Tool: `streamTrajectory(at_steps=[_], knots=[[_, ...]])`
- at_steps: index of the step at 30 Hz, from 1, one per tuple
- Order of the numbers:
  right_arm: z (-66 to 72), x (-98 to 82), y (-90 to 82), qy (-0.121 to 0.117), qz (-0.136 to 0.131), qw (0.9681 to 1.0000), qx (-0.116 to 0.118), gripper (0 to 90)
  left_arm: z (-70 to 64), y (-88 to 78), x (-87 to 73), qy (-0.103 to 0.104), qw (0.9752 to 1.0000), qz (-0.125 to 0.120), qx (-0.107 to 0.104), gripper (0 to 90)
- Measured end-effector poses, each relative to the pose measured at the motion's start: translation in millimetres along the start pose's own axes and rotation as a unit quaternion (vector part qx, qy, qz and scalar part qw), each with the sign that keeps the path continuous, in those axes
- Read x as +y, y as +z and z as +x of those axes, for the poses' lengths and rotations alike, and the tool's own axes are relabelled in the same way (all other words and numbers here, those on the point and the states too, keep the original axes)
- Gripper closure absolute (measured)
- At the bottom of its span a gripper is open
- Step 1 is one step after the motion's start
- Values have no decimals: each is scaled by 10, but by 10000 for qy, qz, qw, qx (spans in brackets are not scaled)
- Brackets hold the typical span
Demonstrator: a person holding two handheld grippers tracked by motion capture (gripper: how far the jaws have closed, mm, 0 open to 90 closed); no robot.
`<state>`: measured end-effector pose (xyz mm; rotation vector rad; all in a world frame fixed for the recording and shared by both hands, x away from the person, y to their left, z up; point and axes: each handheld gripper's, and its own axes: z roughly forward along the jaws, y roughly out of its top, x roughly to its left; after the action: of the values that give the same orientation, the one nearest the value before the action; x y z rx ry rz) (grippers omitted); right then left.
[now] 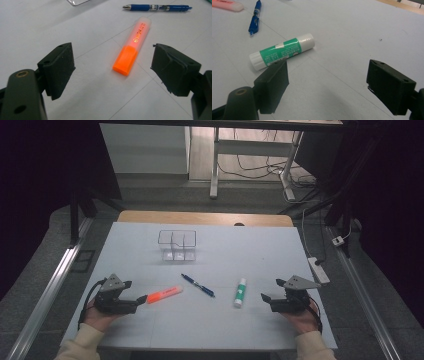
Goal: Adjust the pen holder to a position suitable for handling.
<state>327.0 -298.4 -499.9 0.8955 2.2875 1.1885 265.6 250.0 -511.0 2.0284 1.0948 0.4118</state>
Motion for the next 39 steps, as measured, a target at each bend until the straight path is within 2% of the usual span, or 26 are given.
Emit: streamTrajectory(at_steps=[9, 16, 23, 39], knots=[[30, -21, 31, -140, 46, 9999, 32, 173, 4, 5, 3, 2, 10000, 21, -5, 187], [12, -20, -13, -68, 23, 10000, -11, 192, -8, -14, -5, -6, 10000, 22, -36, 187], [15, -6, -32, -4, -24, 10000, 52, 198, -30, -18, -3, 23, 9999, 44, -93, 189], [4, -22, -4, 39, 27, 10000, 56, 207, 33, -47, 78, 81, 10000, 15, 30, 203]])
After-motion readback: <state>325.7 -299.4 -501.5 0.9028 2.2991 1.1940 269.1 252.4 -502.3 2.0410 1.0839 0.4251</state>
